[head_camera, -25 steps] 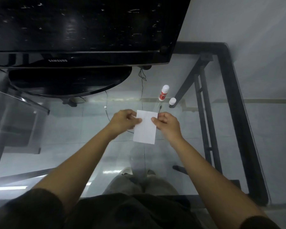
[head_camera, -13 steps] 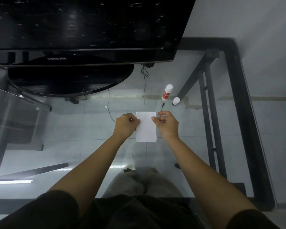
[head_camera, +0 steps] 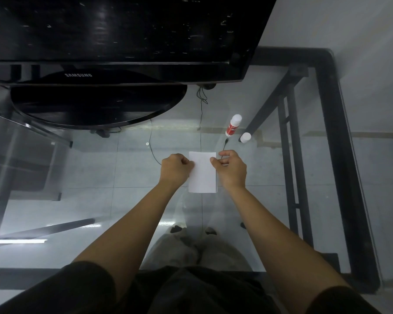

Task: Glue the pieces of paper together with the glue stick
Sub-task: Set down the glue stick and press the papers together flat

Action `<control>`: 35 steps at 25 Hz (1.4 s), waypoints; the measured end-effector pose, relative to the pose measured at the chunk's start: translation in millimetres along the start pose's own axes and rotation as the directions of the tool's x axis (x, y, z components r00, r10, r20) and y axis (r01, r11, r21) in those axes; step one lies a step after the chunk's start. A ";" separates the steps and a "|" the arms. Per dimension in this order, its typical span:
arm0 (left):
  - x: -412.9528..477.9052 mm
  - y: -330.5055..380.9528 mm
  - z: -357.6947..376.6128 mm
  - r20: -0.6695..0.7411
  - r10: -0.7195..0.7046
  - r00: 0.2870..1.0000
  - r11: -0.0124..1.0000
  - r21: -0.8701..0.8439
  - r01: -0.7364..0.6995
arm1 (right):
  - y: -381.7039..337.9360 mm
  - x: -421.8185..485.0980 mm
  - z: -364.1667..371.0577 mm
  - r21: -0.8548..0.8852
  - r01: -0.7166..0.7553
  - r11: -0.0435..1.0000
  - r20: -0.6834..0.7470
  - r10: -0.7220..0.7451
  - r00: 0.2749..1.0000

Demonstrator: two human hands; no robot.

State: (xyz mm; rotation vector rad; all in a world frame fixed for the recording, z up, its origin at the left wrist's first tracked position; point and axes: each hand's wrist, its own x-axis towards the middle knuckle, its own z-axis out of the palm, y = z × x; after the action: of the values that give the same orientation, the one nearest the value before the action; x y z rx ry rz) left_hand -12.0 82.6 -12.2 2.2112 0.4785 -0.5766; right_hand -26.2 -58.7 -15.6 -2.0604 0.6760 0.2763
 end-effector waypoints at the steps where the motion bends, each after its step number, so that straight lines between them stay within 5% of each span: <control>1: 0.7 0.3 0.5 0.000 -0.005 1.000 1.000 0.001 0.005 | 0.1 0.2 0.3 0.003 0.002 1.000 -0.002 -0.002 1.000; 27: 4.8 3.5 2.0 0.057 0.024 0.998 0.984 0.173 -0.034 | 8.6 6.2 1.1 -0.014 0.023 1.000 0.015 -0.022 1.000; 35: -10.0 1.4 -2.8 -0.023 0.187 0.982 0.982 0.024 -0.186 | 9.1 10.3 -3.4 0.024 0.011 1.000 0.068 -0.013 0.998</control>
State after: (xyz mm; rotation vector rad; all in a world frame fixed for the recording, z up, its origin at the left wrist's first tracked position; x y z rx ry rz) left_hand -18.8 82.4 -4.3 2.2562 0.2748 -0.4563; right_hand -23.1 -69.1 -24.7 -2.0223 0.6225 0.3280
